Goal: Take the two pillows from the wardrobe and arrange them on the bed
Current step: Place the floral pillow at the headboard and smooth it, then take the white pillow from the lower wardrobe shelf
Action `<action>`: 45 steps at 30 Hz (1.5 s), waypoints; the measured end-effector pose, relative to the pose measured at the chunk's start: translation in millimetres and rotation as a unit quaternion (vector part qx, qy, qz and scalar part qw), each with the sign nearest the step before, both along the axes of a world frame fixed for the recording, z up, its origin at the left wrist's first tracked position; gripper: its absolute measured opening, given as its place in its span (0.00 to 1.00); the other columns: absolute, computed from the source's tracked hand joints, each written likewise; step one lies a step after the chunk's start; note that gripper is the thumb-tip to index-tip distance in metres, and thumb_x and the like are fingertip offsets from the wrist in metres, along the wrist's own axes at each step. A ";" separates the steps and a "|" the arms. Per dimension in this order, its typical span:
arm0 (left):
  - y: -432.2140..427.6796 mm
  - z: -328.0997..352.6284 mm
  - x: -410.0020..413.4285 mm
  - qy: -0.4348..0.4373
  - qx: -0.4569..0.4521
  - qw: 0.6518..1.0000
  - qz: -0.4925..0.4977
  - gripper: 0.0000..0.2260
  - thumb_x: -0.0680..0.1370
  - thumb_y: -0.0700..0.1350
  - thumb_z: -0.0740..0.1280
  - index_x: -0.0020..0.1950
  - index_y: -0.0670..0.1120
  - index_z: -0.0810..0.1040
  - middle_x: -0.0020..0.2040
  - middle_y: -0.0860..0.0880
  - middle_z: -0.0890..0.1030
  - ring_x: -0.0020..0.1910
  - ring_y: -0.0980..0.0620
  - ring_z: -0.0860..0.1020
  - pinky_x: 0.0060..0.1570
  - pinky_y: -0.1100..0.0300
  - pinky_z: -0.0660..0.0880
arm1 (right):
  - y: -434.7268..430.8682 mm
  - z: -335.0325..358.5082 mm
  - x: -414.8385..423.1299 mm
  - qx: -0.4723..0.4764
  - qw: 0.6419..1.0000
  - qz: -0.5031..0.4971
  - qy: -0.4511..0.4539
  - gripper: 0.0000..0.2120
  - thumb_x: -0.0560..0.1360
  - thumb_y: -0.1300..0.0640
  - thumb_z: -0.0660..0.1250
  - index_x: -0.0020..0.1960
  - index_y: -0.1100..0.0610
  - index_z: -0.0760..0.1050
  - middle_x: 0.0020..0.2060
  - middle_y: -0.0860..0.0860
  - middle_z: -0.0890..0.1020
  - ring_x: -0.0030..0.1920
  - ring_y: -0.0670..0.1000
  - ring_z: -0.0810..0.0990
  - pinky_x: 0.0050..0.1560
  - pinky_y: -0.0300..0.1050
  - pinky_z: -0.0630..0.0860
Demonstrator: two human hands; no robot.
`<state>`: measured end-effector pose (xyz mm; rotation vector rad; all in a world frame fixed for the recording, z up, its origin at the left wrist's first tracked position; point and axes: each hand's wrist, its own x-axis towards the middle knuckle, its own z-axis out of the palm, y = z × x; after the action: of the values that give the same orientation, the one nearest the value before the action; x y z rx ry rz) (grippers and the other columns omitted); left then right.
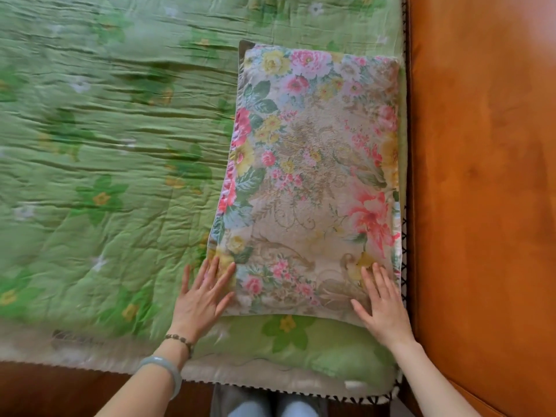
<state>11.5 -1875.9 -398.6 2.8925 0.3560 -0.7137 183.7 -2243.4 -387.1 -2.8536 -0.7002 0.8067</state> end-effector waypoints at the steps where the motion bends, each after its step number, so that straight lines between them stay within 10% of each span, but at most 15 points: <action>1: 4.4 9.3 -1.6 0.026 0.004 1.000 0.004 0.30 0.80 0.64 0.38 0.79 0.55 0.54 0.77 0.44 0.60 0.76 0.41 0.59 0.74 0.38 0.46 | 0.6 9.3 4.6 0.002 1.000 -0.015 0.020 0.36 0.77 0.37 0.53 0.77 0.46 0.39 0.78 0.51 0.48 0.78 0.50 0.45 0.75 0.56 0.55; 5: 10.7 44.5 0.4 0.065 -0.001 0.998 0.025 0.35 0.75 0.66 0.29 0.80 0.53 0.43 0.78 0.50 0.45 0.79 0.48 0.47 0.76 0.46 0.37 | 34.4 61.4 33.6 -0.030 0.994 -0.060 0.087 0.38 0.78 0.47 0.60 0.78 0.47 0.40 0.74 0.54 0.63 0.69 0.56 0.69 0.55 0.51 0.77; 9: 7.6 100.3 22.0 0.019 -0.148 0.973 0.175 0.28 0.83 0.57 0.54 0.80 0.46 0.55 0.77 0.44 0.64 0.76 0.47 0.62 0.74 0.51 0.58 | 97.1 132.9 60.0 -0.067 0.992 -0.031 0.105 0.35 0.77 0.44 0.61 0.78 0.50 0.48 0.68 0.57 0.73 0.62 0.57 0.76 0.53 0.50 0.76; 17: 7.4 258.8 41.8 -0.239 -0.429 0.795 0.356 0.32 0.72 0.54 0.72 0.73 0.61 0.62 0.73 0.50 0.70 0.70 0.51 0.69 0.64 0.57 0.70 | 181.2 288.4 54.6 0.279 0.950 -0.055 0.130 0.42 0.72 0.42 0.70 0.76 0.41 0.48 0.75 0.51 0.63 0.71 0.54 0.67 0.68 0.58 0.67; 23: 18.5 345.9 14.3 -0.421 -0.505 0.637 0.403 0.35 0.69 0.48 0.74 0.70 0.66 0.62 0.73 0.50 0.68 0.70 0.50 0.69 0.65 0.52 0.71 | 206.0 371.2 35.3 0.494 0.850 -0.045 0.176 0.43 0.69 0.51 0.75 0.73 0.33 0.52 0.75 0.47 0.61 0.68 0.46 0.66 0.50 0.32 0.70; 34: 17.8 427.5 -131.4 -0.588 -0.408 0.531 0.454 0.47 0.60 0.59 0.80 0.70 0.71 0.56 0.73 0.56 0.67 0.71 0.61 0.67 0.73 0.47 0.62 | 291.0 434.2 -41.8 0.546 0.771 0.139 0.299 0.45 0.67 0.67 0.74 0.73 0.39 0.56 0.73 0.52 0.64 0.67 0.51 0.69 0.62 0.53 0.73; 45: 8.1 437.8 -315.2 -0.664 -0.268 0.449 0.534 0.47 0.64 0.54 0.78 0.76 0.67 0.53 0.75 0.57 0.66 0.72 0.60 0.67 0.73 0.51 0.61 | 385.7 446.2 -198.4 0.496 0.725 0.294 0.376 0.44 0.66 0.59 0.75 0.74 0.41 0.56 0.72 0.48 0.65 0.70 0.48 0.67 0.62 0.48 0.71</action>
<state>-303.7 -1867.8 39.1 1.2299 1.1069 1.3044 -14.7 -1857.7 59.1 -1.1759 -1.3380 1.0700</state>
